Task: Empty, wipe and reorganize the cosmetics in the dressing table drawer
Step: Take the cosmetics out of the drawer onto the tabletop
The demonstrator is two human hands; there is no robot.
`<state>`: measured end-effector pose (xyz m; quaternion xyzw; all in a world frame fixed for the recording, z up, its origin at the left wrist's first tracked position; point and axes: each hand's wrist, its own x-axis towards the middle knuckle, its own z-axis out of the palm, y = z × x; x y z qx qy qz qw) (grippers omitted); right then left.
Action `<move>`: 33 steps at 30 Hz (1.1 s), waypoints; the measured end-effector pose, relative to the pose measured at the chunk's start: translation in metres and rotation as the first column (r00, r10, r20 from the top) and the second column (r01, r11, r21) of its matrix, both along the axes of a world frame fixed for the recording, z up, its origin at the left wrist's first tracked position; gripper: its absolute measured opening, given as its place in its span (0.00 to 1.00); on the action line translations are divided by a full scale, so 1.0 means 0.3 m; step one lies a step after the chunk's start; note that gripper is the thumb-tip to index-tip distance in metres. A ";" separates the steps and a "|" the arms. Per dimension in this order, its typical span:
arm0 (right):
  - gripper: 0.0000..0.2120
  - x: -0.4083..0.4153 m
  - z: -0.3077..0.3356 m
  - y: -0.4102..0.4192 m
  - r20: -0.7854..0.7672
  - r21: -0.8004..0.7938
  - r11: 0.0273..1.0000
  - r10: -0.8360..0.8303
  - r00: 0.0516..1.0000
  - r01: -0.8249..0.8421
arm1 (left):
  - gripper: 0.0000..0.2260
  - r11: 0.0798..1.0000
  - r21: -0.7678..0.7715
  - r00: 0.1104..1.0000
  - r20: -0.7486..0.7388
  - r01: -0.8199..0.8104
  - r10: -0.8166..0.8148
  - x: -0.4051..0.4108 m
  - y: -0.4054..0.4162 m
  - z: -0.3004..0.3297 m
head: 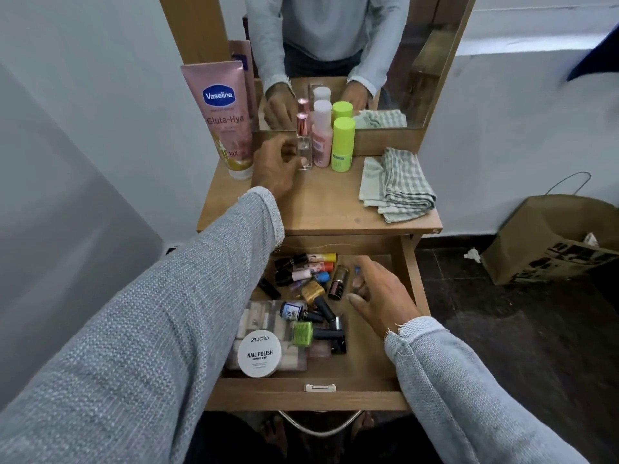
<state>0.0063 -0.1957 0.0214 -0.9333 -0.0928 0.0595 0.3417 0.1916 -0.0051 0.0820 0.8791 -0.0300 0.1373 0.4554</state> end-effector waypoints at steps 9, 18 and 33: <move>0.18 -0.004 -0.026 -0.011 -0.008 -0.087 0.996 0.017 1.000 -0.018 | 0.19 0.999 -0.037 0.999 -0.052 -0.005 0.003 -0.036 0.020 -0.007; 0.24 -0.066 -0.020 0.022 -0.263 -0.174 0.955 0.189 0.946 -0.239 | 0.17 0.993 -0.115 1.000 -0.009 0.015 -0.016 -0.365 0.045 -0.024; 0.08 -0.061 0.025 0.128 -0.207 -0.231 0.971 -0.117 0.971 0.068 | 0.14 0.750 0.521 0.895 -0.390 0.407 -0.215 -0.729 0.065 -0.128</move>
